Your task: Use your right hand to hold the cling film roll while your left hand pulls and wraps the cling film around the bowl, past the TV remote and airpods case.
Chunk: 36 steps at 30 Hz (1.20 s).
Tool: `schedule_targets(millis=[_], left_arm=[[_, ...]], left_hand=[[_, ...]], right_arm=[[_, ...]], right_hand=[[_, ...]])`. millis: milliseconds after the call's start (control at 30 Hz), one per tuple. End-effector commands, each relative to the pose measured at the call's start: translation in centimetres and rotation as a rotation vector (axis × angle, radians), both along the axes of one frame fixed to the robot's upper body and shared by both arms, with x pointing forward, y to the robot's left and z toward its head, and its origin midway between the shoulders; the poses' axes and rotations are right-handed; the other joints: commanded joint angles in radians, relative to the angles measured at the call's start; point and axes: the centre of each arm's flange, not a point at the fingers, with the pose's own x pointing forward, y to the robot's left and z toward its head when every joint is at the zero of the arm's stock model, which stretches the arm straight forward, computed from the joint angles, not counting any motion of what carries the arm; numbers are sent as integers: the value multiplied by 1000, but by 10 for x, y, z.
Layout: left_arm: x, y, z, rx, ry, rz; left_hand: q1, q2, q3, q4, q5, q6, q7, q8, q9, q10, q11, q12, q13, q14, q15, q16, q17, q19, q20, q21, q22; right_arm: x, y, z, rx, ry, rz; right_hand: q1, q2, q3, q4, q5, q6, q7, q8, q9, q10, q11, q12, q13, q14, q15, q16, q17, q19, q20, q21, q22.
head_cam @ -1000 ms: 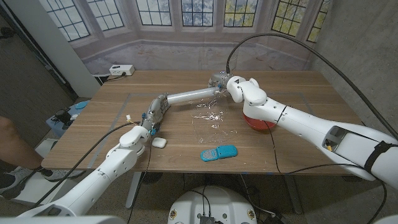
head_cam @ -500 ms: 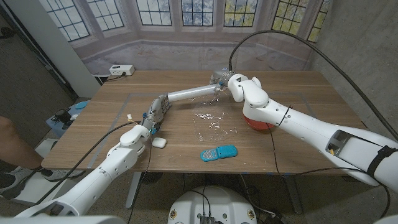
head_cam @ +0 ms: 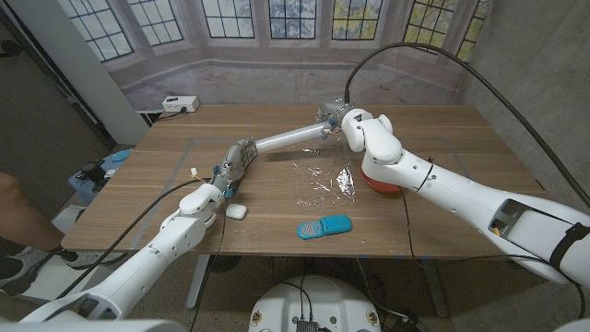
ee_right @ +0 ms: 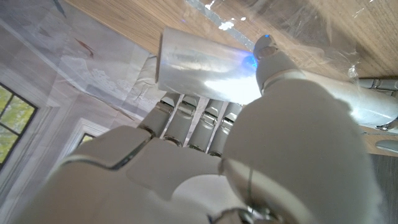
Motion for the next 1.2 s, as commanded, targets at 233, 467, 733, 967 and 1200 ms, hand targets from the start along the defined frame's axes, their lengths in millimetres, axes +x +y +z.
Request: schedule_targets(millis=[233, 467, 733, 967, 1200], left_arm=[[-2, -1, 1, 12, -1, -3], [-2, -2, 2, 18, -1, -7], [0, -5, 3, 28, -1, -19], [2, -9, 5, 39, 2, -32], [7, -13, 8, 54, 5, -47]], left_hand=[[-8, -1, 9, 0, -3, -4, -10, -1, 3, 2, 14, -1, 3, 4, 11, -2, 1, 7, 5, -4, 4], [-8, -2, 9, -1, -3, -3, -8, 0, 3, 1, 14, -1, 3, 4, 10, -2, 1, 7, 7, -5, 4], [-9, -3, 10, -3, -3, -3, -8, 0, 3, 2, 16, -1, 3, 4, 10, -2, 1, 8, 7, -7, 4], [-10, -4, 10, -4, -3, -3, -8, 0, 3, 2, 14, -1, 3, 4, 10, -2, 1, 8, 8, -8, 4], [-10, -4, 11, -4, -3, -3, -7, 0, 3, 2, 14, -1, 3, 5, 10, -2, 1, 10, 8, -9, 4]], right_arm=[[-6, -11, -2, 50, -19, -8], [-15, -18, 0, 87, -29, -6], [-28, -27, 1, 128, -44, -8], [-38, -35, 2, 162, -46, -15], [-48, -40, 2, 191, -45, -30]], right_hand=[[22, 55, -9, -7, 0, 37, -1, 10, 4, 31, 1, 4, -3, 41, -137, 18, 5, 24, -65, 6, 4], [27, 55, -13, -8, 0, 43, 2, 9, 4, 39, 2, 4, -5, 46, -137, 19, 5, 28, -67, 6, 4], [27, 57, -17, -7, -1, 49, 6, 9, 4, 43, 5, 3, -7, 48, -135, 18, 3, 30, -67, 6, 4], [27, 59, -22, -5, -1, 49, 10, 6, 4, 45, 7, 2, -8, 54, -135, 20, 3, 31, -67, 5, 4], [28, 61, -24, -5, -2, 49, 13, 4, 4, 45, 11, 0, -8, 54, -133, 19, 2, 32, -67, 4, 4]])
